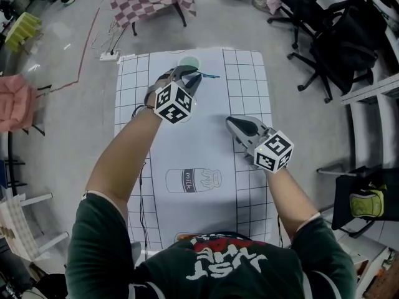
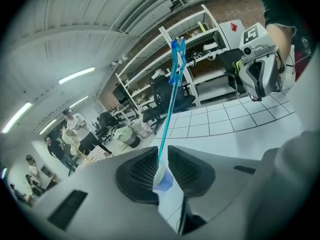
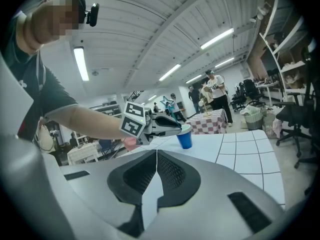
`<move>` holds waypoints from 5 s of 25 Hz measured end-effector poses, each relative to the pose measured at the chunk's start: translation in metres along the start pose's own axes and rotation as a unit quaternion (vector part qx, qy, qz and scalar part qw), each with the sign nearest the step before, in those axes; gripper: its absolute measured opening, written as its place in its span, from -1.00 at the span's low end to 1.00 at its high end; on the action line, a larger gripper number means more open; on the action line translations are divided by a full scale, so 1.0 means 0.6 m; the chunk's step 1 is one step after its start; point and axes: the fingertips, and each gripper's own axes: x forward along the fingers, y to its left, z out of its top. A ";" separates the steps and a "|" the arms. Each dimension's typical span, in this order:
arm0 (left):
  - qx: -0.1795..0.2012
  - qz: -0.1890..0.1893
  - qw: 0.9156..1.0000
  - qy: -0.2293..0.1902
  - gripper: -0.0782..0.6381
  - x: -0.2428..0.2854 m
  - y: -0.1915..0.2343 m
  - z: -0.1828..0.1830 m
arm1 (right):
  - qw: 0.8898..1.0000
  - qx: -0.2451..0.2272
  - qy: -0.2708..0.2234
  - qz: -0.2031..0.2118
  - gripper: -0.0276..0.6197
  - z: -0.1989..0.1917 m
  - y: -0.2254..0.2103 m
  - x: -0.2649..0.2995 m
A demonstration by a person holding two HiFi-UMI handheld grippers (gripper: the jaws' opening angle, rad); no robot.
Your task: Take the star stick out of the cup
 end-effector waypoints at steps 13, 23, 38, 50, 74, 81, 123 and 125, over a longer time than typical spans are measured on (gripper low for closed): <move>-0.046 0.012 0.998 -0.033 -0.73 -0.012 0.021 0.019 | 1.000 0.000 0.005 -0.001 -0.81 -0.008 0.009 -0.005; -0.107 0.027 0.992 -0.059 -0.73 -0.045 0.060 0.031 | 1.000 -0.009 0.004 0.001 -0.81 0.009 0.024 -0.007; -0.137 0.059 0.983 -0.110 -0.73 -0.175 0.167 0.150 | 0.999 -0.036 -0.014 -0.004 -0.81 0.098 0.077 -0.036; -0.187 0.074 0.969 -0.144 -0.73 -0.390 0.244 0.278 | 0.992 -0.117 -0.038 -0.029 -0.81 0.272 0.190 -0.071; -0.167 0.105 0.971 -0.138 -0.73 -0.735 0.102 0.528 | 0.982 -0.171 -0.081 -0.027 -0.81 0.365 0.407 -0.331; -0.193 0.122 0.965 -0.131 -0.73 -0.756 -0.029 0.567 | 0.979 -0.193 -0.055 0.023 -0.81 0.321 0.410 -0.438; -0.603 -0.020 0.786 -0.133 -0.73 -0.724 -0.450 -0.002 | 0.995 -0.017 0.097 0.020 -0.81 -0.114 0.480 -0.314; -0.619 -0.024 0.774 -0.131 -0.73 -0.719 -0.474 -0.018 | 0.994 -0.007 0.107 0.025 -0.81 -0.143 0.485 -0.310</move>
